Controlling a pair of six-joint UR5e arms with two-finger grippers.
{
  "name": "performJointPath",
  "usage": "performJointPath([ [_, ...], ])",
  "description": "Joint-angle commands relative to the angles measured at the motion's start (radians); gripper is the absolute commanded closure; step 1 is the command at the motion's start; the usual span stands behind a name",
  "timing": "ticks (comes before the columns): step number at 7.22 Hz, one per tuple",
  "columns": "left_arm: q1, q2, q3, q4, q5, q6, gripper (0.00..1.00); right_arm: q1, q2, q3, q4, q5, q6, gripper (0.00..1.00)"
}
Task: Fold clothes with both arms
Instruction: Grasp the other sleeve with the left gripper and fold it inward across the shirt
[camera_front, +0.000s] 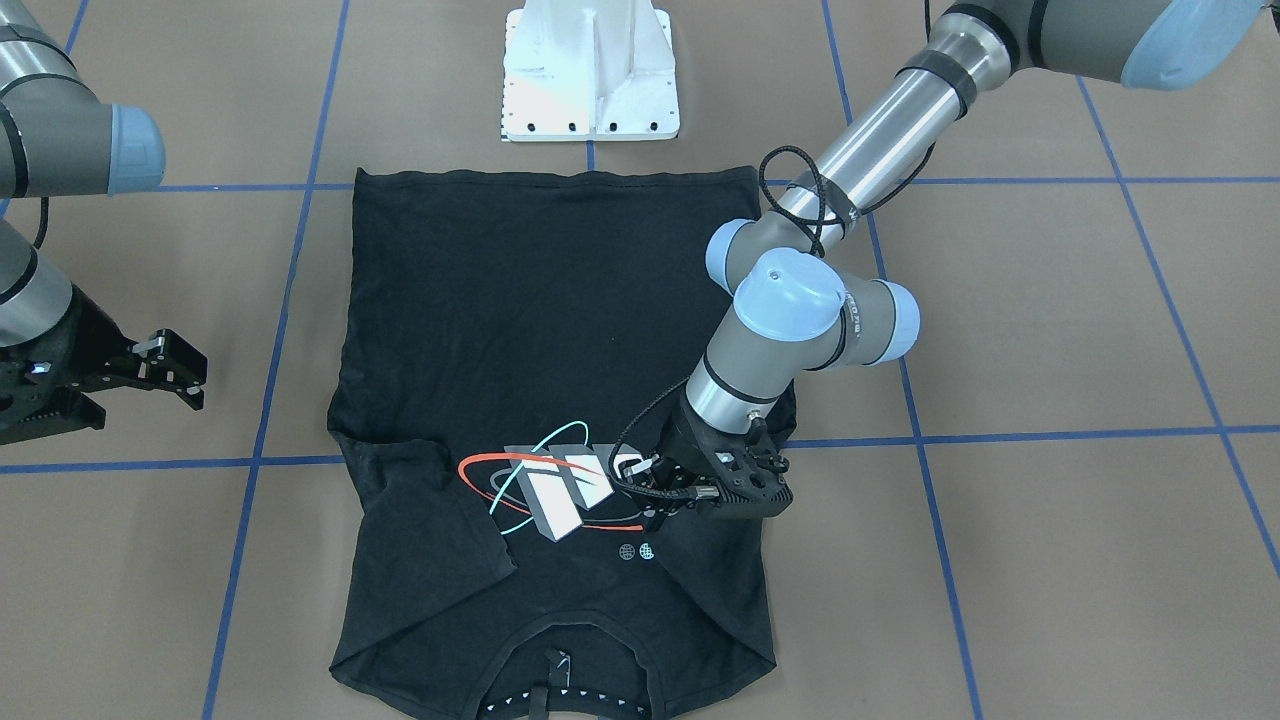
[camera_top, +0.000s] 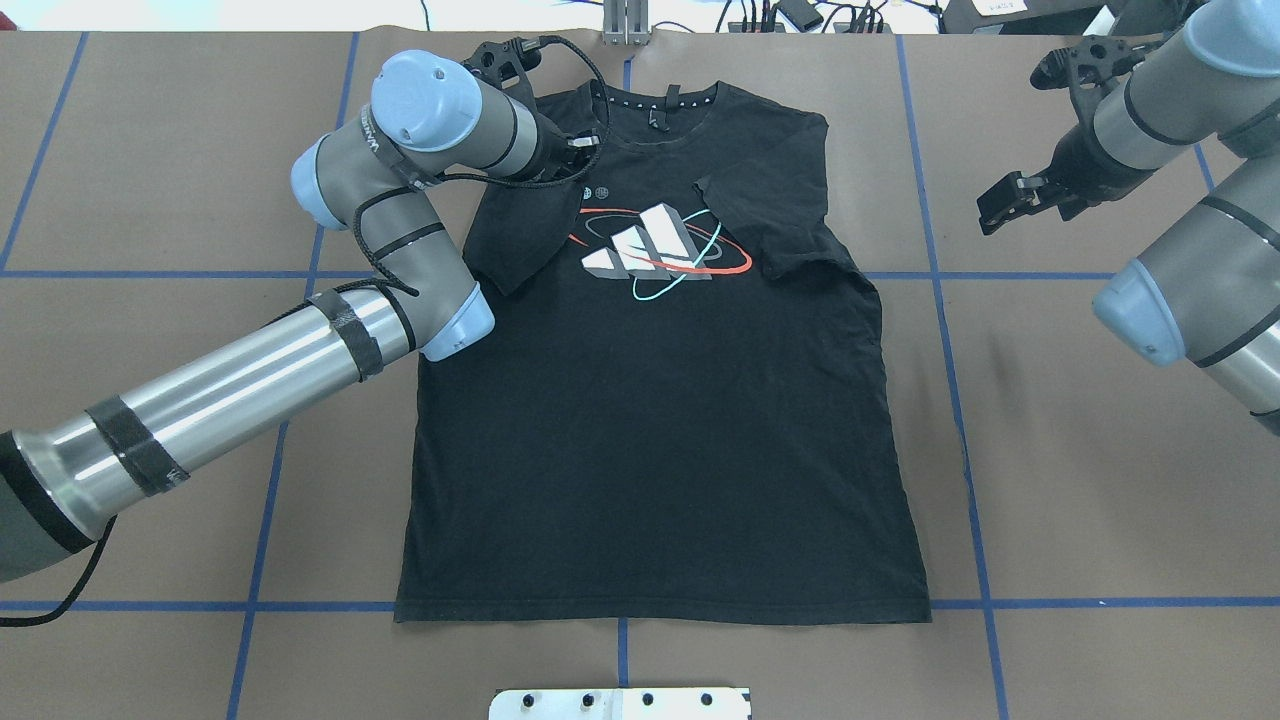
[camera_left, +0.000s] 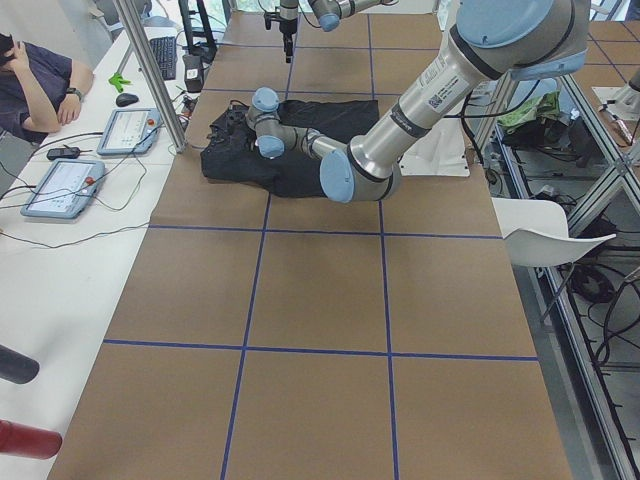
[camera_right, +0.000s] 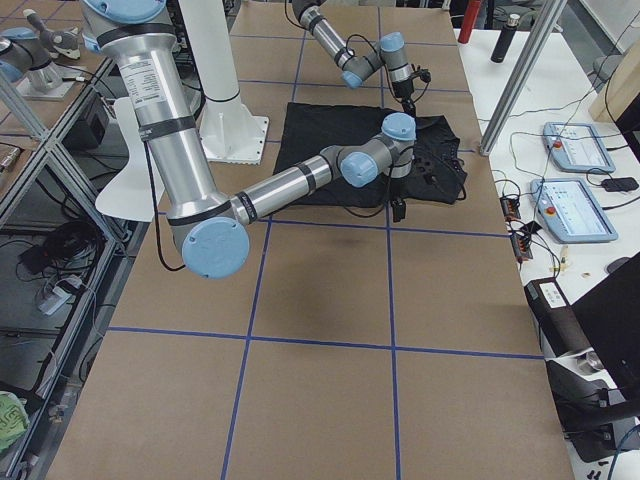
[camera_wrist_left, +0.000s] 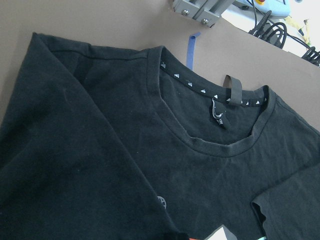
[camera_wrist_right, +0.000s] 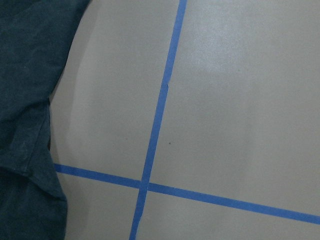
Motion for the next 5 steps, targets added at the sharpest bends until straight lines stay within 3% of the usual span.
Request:
performJointPath([
  [1, -0.001, -0.002, -0.007, -0.004, 0.009, 0.011, 0.0, -0.001, 0.001, -0.002, 0.0, 0.0, 0.002, 0.0],
  [3, -0.004, 0.011, -0.071, 0.039, -0.012, 0.112, 0.0, -0.003, -0.002, 0.003, 0.0, 0.0, 0.029, 0.0],
  [5, -0.007, 0.127, -0.273, 0.174, -0.095, 0.224, 0.0, -0.042, -0.02, 0.044, 0.026, -0.002, 0.153, 0.0],
])
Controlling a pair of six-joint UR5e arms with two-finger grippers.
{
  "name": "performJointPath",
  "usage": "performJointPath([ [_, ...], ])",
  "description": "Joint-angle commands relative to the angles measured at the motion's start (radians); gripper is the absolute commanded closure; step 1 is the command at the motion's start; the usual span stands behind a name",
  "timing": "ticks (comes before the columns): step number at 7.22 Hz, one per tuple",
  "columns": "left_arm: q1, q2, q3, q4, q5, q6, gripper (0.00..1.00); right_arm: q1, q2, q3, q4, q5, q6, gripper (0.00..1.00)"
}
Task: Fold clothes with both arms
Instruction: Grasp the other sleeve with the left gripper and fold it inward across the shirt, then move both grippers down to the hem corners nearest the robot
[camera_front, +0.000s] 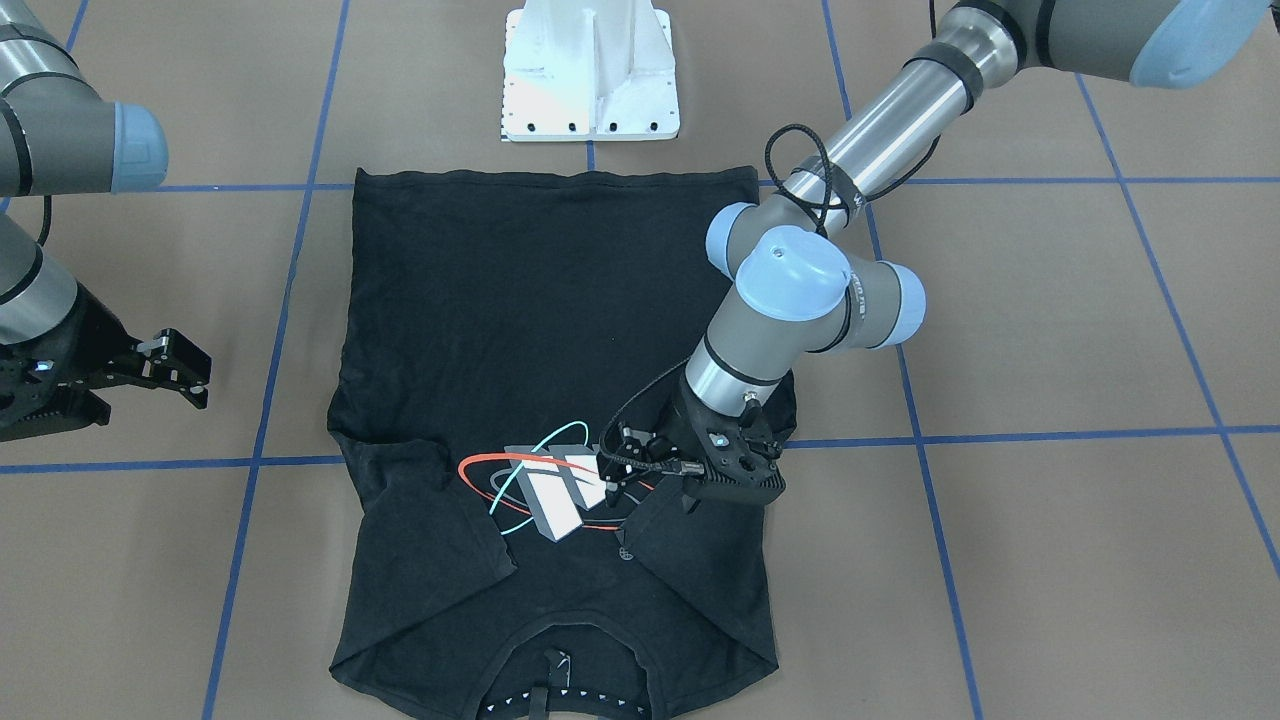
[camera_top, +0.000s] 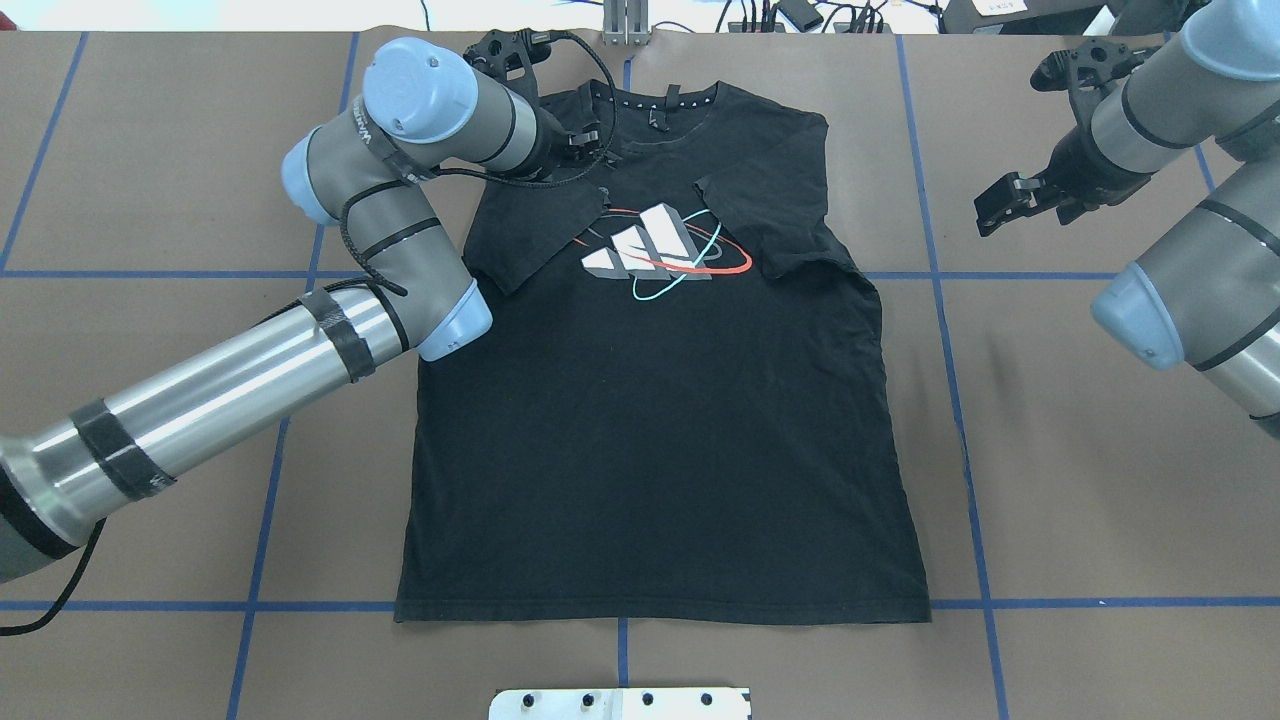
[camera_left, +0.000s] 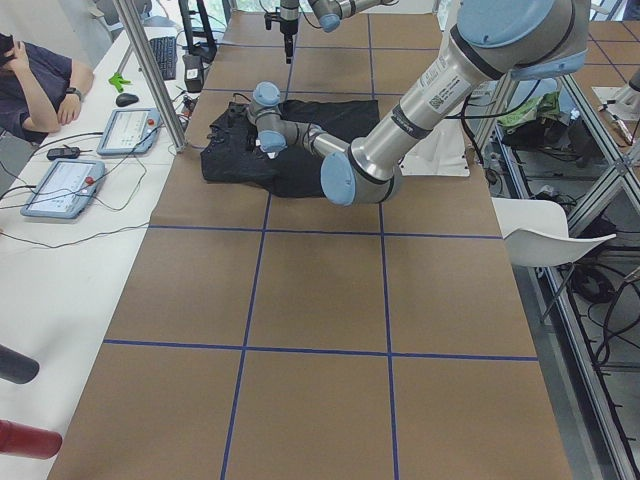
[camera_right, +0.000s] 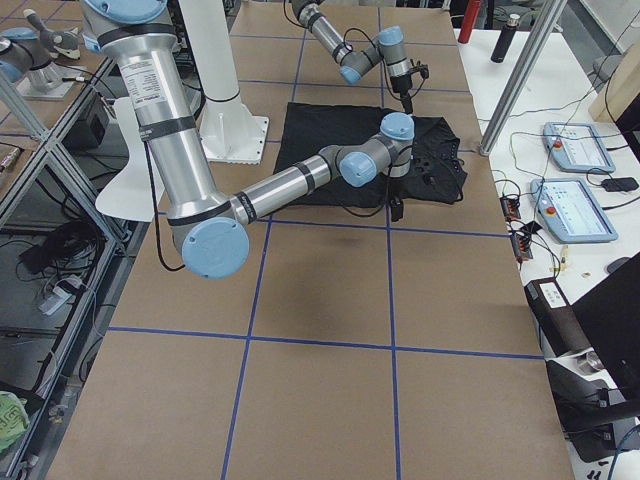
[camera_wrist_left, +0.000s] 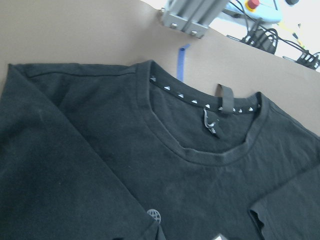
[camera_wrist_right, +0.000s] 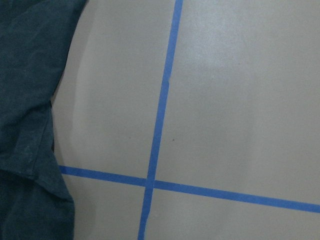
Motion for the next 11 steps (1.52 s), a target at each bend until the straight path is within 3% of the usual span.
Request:
performJointPath([
  [1, 0.001, 0.167, -0.251, 0.121, -0.059, 0.063, 0.0, -0.069, -0.061, 0.081, 0.071, -0.003, 0.17, 0.0],
  [3, 0.016, 0.397, -0.504, 0.125, -0.075, 0.063, 0.0, -0.152, -0.191, 0.245, 0.108, -0.023, 0.304, 0.0],
  [6, 0.136, 0.66, -0.754, 0.123, -0.058, 0.017, 0.0, -0.453, -0.337, 0.45, 0.108, -0.273, 0.579, 0.0],
  [7, 0.189, 0.732, -0.817, 0.122, -0.035, -0.023, 0.0, -0.568, -0.394, 0.515, 0.108, -0.368, 0.664, 0.0],
  [9, 0.378, 0.82, -0.887, 0.117, 0.118, -0.136, 0.0, -0.792, -0.463, 0.572, 0.108, -0.546, 0.821, 0.0],
  [11, 0.493, 0.845, -0.889, 0.117, 0.195, -0.216, 0.0, -0.89, -0.468, 0.577, 0.108, -0.627, 0.887, 0.0],
])
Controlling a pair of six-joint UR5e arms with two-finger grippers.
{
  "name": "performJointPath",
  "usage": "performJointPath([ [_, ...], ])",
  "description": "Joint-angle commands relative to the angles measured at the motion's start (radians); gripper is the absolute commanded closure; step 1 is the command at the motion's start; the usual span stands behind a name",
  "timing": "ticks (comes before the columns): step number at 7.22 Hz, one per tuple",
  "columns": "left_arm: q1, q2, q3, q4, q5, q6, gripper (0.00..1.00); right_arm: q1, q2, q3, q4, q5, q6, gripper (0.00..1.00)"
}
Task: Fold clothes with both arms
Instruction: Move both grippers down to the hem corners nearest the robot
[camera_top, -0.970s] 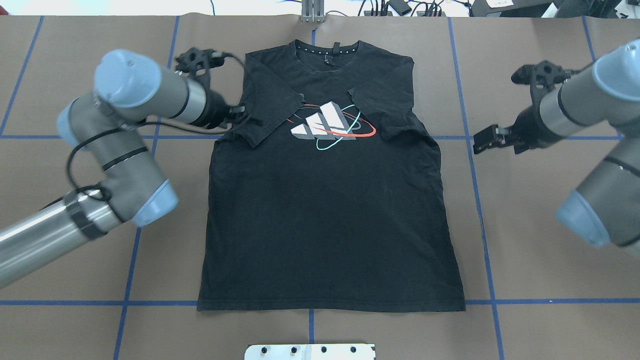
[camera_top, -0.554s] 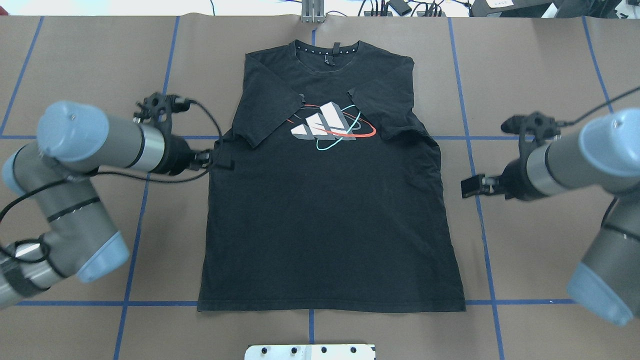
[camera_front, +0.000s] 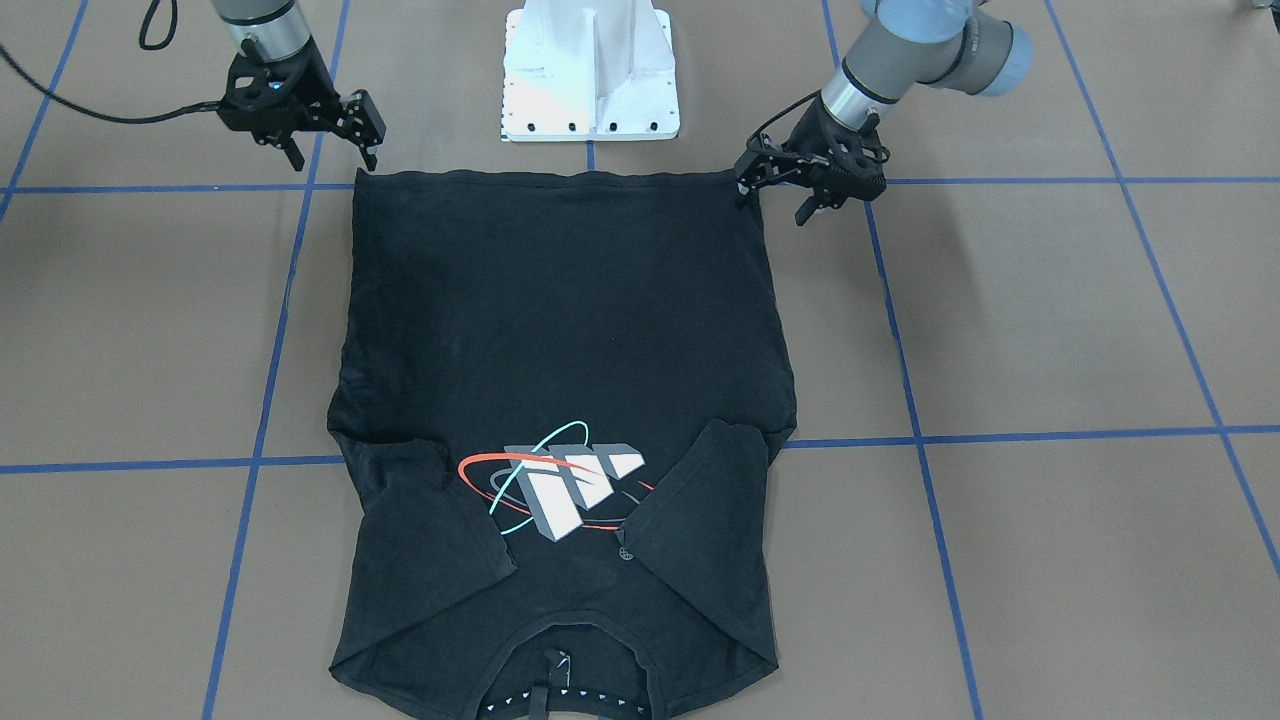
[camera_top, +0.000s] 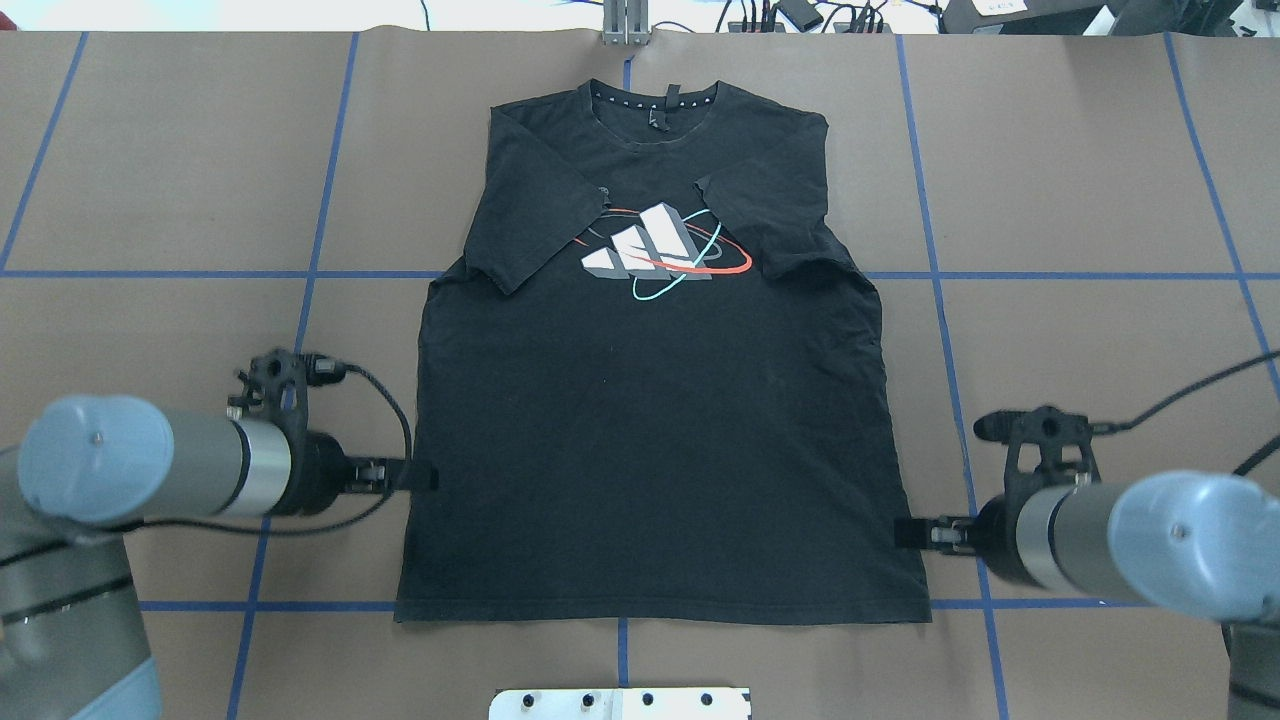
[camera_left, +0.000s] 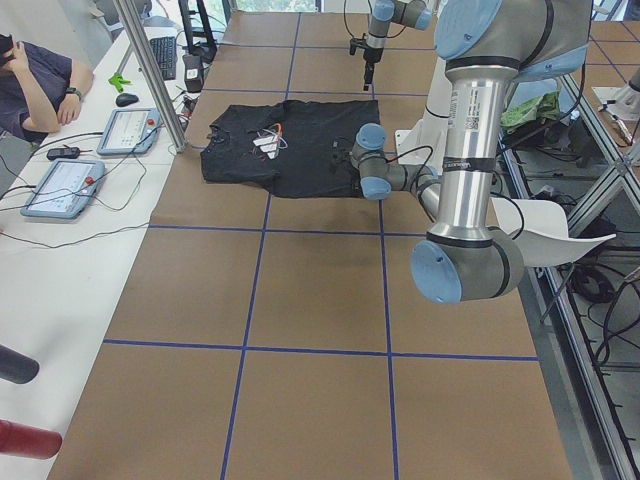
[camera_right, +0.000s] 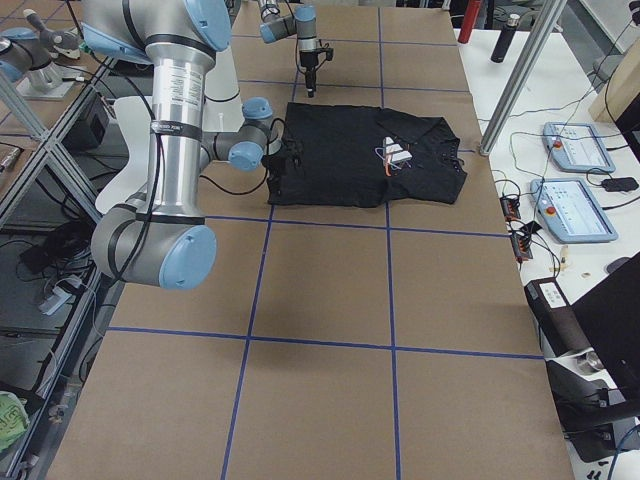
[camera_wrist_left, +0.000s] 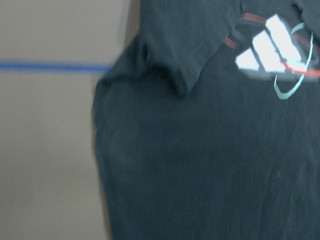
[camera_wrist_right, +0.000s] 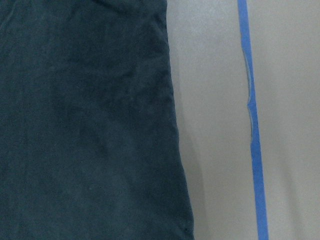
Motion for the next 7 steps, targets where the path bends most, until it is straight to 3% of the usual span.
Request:
performJointPath([
  [1, 0.105, 0.023, -0.004, 0.001, 0.067, -0.057, 0.0, -0.063, -0.008, 0.007, 0.0, -0.056, 0.043, 0.0],
  [2, 0.122, 0.023, -0.004, 0.001, 0.067, -0.068, 0.08, -0.063, -0.006, 0.013, 0.0, -0.056, 0.043, 0.0],
  [4, 0.144, 0.021, -0.005, -0.001, 0.061, -0.088, 0.37, -0.063, -0.008, 0.015, 0.0, -0.058, 0.043, 0.0],
  [7, 0.156, 0.023, 0.001, 0.001, 0.059, -0.088, 0.4, -0.061, -0.008, 0.015, 0.0, -0.058, 0.043, 0.0],
])
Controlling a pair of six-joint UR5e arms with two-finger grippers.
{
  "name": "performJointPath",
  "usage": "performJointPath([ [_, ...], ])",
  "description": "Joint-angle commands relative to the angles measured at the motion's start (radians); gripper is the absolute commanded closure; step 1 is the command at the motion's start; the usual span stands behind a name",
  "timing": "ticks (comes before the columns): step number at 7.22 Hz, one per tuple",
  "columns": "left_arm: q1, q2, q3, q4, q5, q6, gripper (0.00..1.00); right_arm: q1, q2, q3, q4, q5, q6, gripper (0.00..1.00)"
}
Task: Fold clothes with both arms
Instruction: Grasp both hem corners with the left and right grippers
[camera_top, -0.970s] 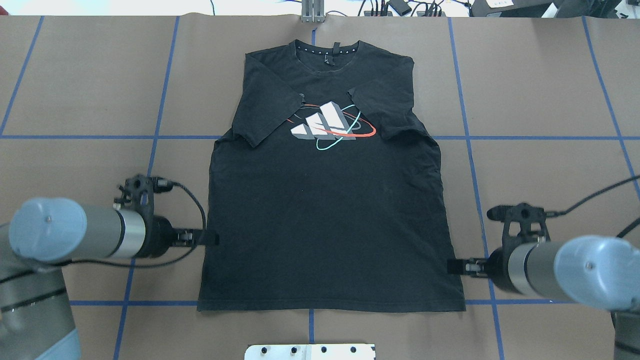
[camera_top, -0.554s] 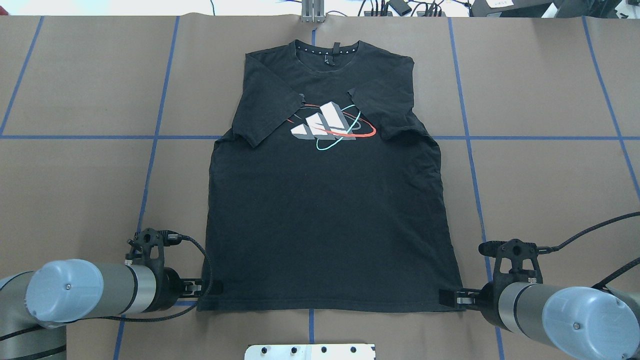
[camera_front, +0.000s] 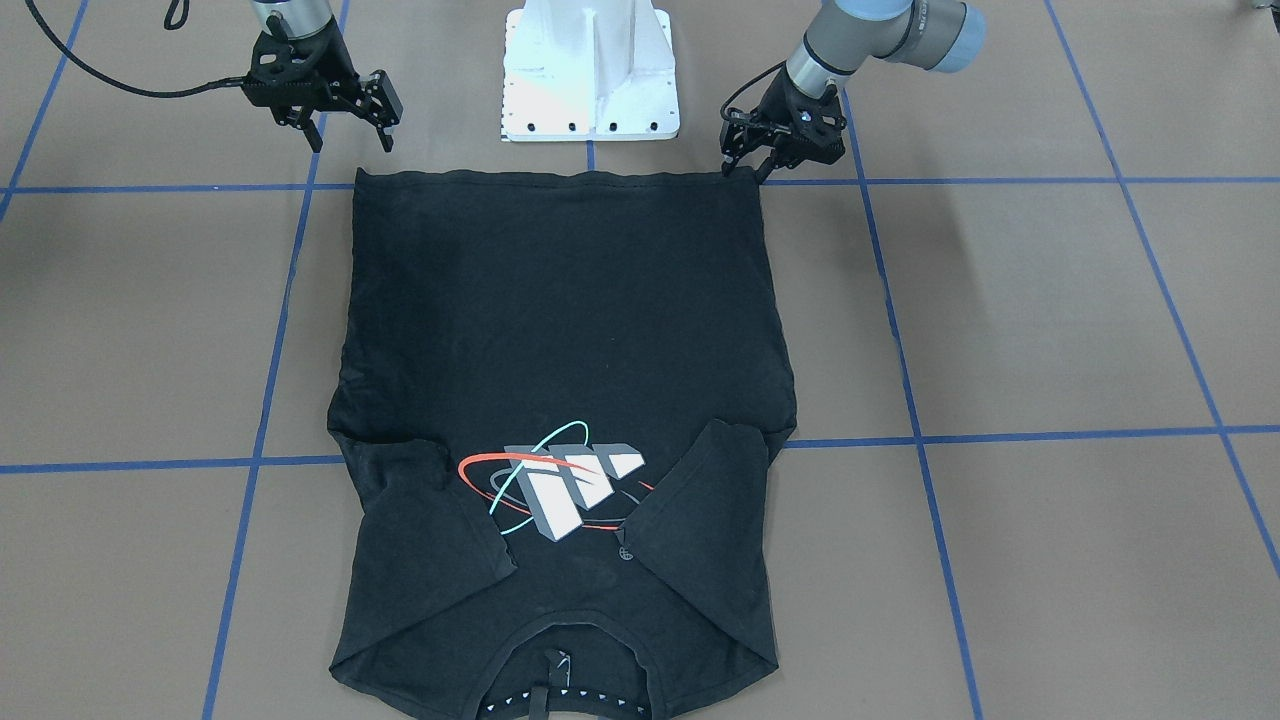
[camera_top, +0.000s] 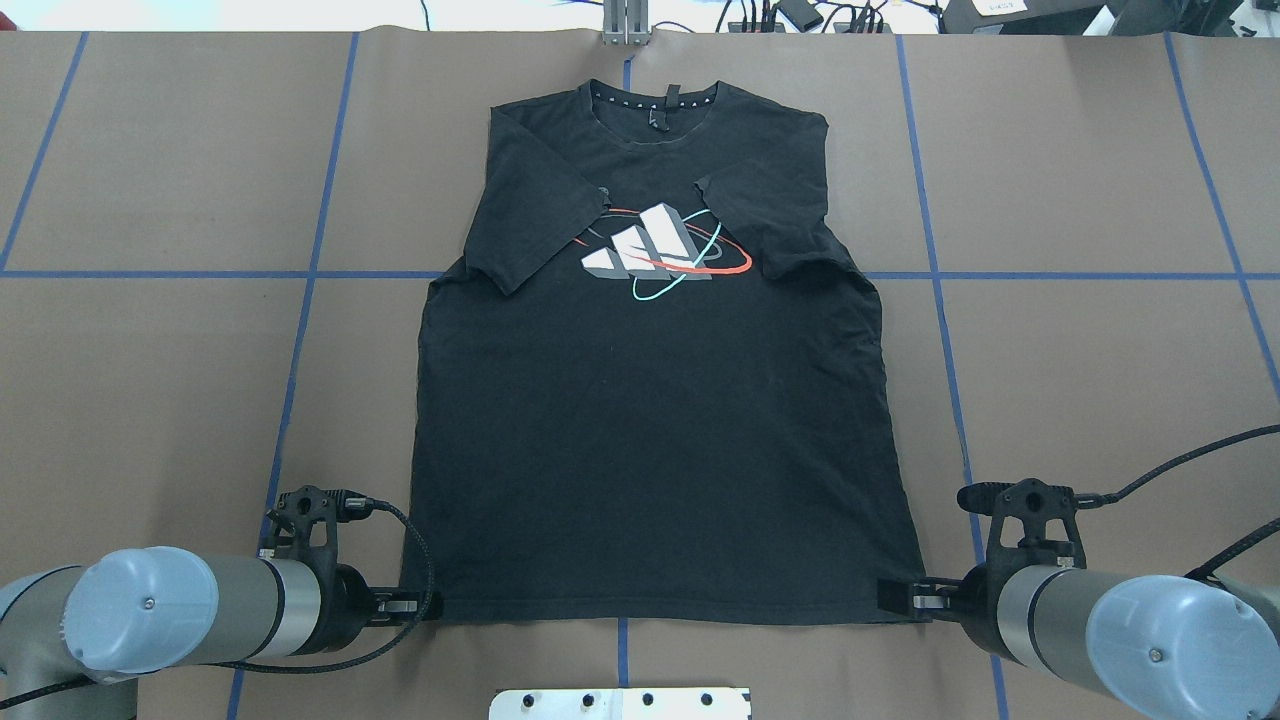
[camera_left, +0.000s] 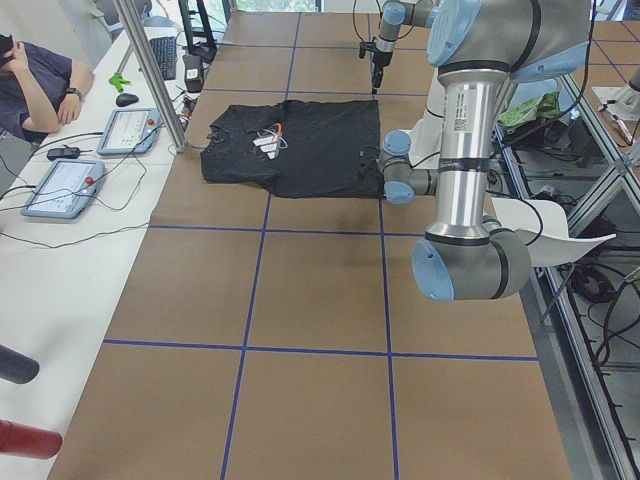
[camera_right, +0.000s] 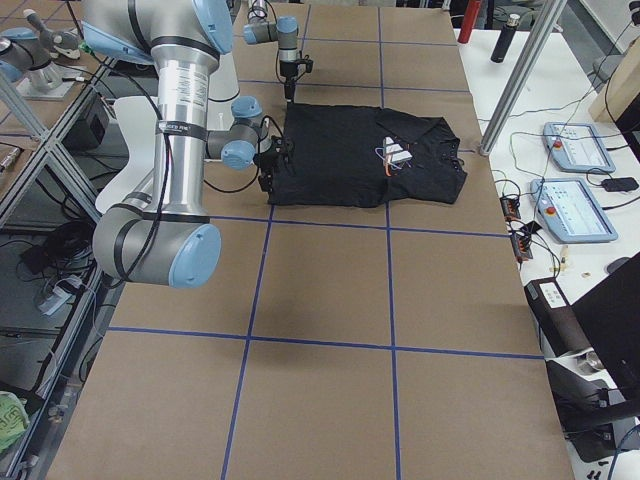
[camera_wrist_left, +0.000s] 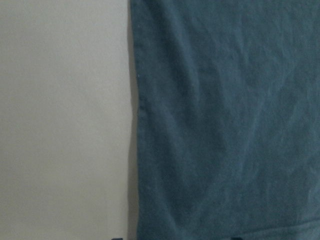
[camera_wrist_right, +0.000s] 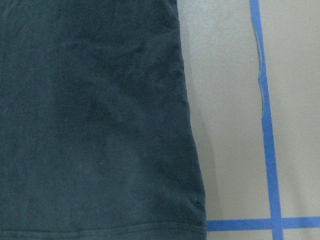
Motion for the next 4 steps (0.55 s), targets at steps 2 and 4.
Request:
performJointPath([
  [2, 0.004, 0.002, 0.002, 0.003, -0.005, 0.0, 0.4, -0.001, 0.0, 0.0, 0.0, 0.001, 0.0, 0.0],
  [4, 0.004, 0.004, 0.002, 0.003, -0.005, 0.0, 0.52, -0.001, 0.0, -0.001, 0.0, 0.0, 0.0, 0.0],
])
